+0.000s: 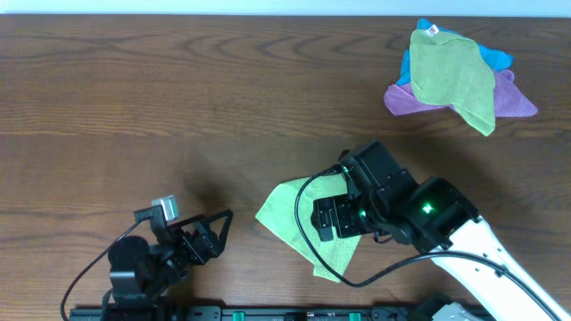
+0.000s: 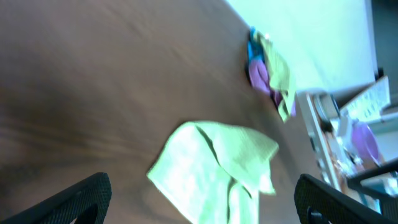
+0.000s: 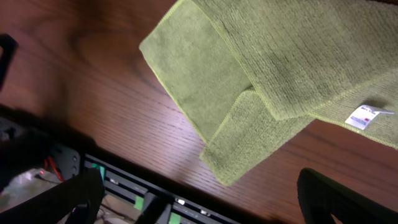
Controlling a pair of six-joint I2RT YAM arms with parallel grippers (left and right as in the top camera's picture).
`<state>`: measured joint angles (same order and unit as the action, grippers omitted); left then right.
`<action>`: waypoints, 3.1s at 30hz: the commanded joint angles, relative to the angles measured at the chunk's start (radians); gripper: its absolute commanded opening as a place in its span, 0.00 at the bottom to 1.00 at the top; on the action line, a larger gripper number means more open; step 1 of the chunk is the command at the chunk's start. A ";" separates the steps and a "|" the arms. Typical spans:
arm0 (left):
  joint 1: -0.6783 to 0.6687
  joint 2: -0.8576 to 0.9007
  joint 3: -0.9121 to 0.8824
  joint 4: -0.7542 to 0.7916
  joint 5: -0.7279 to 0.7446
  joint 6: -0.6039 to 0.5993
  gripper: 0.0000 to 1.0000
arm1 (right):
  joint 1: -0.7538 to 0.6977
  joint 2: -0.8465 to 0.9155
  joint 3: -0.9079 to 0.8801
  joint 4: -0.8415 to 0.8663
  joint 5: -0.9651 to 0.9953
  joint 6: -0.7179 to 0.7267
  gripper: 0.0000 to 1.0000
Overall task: Fold the cloth
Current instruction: 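Reach the left gripper to the cloth's left edge, then grasp the cloth's left edge with the left gripper while right holds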
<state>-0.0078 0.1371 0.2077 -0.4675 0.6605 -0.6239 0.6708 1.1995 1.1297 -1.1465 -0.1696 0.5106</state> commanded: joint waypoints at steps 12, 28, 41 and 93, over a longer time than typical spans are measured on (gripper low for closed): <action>-0.151 0.771 0.534 -0.433 -0.088 0.374 0.96 | 0.003 -0.139 -0.026 -0.068 0.125 0.389 0.99; -0.392 1.363 0.626 -0.278 -0.228 0.565 0.96 | 0.164 -0.121 -0.204 0.107 0.087 0.603 0.96; -0.392 1.538 0.626 -0.027 -0.011 0.576 0.98 | 0.164 -0.121 -0.204 0.111 0.123 0.571 0.99; -0.470 1.622 0.870 -0.075 -0.136 0.512 0.06 | 0.211 -0.052 -0.438 0.421 0.073 0.795 0.92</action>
<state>-0.4789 1.7599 1.0676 -0.5423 0.5415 -0.1055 0.8700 1.1255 0.6941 -0.7456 -0.1375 1.2297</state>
